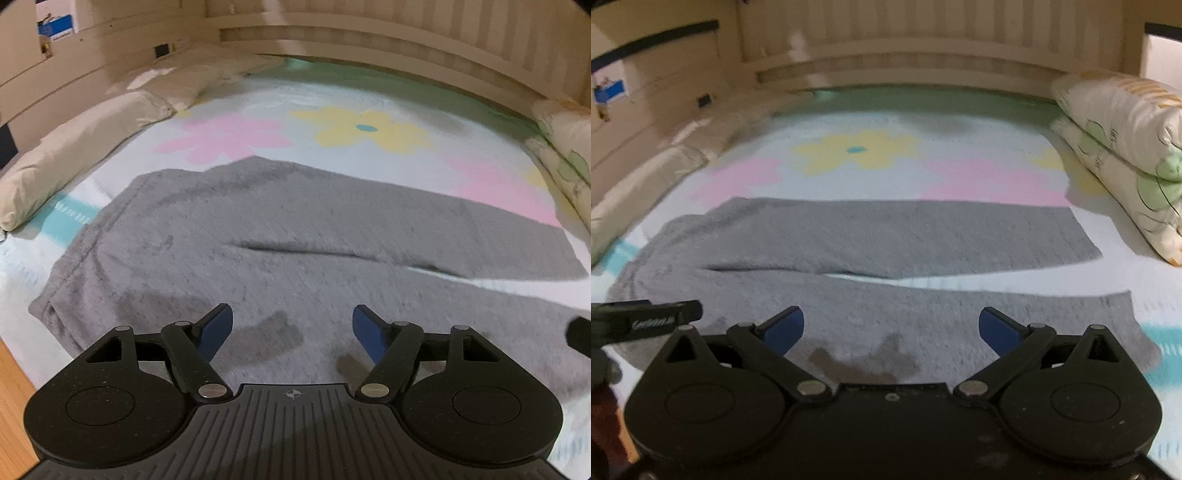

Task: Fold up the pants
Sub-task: 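Move the right tool to the pant leg hems and close on them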

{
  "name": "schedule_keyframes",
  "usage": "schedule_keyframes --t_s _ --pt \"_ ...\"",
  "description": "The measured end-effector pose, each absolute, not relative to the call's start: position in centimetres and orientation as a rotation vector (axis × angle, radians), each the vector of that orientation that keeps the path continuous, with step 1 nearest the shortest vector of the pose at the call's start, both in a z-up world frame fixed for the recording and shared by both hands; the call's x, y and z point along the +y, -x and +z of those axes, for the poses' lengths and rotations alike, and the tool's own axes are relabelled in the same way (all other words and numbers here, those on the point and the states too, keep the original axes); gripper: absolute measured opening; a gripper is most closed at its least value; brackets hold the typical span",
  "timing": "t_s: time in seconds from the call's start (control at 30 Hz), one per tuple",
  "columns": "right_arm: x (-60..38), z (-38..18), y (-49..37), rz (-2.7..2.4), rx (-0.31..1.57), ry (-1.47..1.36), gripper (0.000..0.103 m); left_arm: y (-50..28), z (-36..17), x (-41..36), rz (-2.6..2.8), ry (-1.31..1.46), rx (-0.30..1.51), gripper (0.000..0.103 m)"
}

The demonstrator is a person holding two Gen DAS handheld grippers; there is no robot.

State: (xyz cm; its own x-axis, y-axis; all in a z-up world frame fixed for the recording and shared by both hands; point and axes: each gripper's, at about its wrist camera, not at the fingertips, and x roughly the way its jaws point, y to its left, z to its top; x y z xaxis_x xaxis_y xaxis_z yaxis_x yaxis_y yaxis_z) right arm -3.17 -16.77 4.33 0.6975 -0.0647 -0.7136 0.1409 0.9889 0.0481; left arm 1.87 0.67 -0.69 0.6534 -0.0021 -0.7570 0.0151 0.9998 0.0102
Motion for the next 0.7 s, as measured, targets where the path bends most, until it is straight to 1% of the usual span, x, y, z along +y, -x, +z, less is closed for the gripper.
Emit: schedule_keyframes --t_s 0.2,0.3,0.4,0.47,0.63,0.7 --pt "-18.0 4.9 2.6 0.006 0.743 -0.109 0.103 -3.8 0.9 0.7 -0.002 -0.047 0.834 0.071" --pt "-19.6 5.0 0.5 0.031 0.696 -0.119 0.103 -5.4 1.7 0.6 -0.007 -0.052 0.822 0.071" --pt "-20.9 4.9 -2.3 0.028 0.692 -0.061 0.103 -7.8 2.5 0.1 -0.011 -0.04 0.815 0.071" --pt "-22.0 4.3 -4.7 0.068 0.713 -0.032 0.103 -9.1 2.7 -0.5 -0.014 -0.041 0.816 0.071" --pt "-25.5 1.2 -11.4 0.177 0.82 -0.1 0.103 -12.7 2.0 -2.8 -0.025 -0.1 0.835 0.071" --pt "-26.1 -0.3 -13.8 0.165 0.84 -0.059 0.099 -13.5 1.1 -3.4 -0.031 -0.108 0.847 0.071"
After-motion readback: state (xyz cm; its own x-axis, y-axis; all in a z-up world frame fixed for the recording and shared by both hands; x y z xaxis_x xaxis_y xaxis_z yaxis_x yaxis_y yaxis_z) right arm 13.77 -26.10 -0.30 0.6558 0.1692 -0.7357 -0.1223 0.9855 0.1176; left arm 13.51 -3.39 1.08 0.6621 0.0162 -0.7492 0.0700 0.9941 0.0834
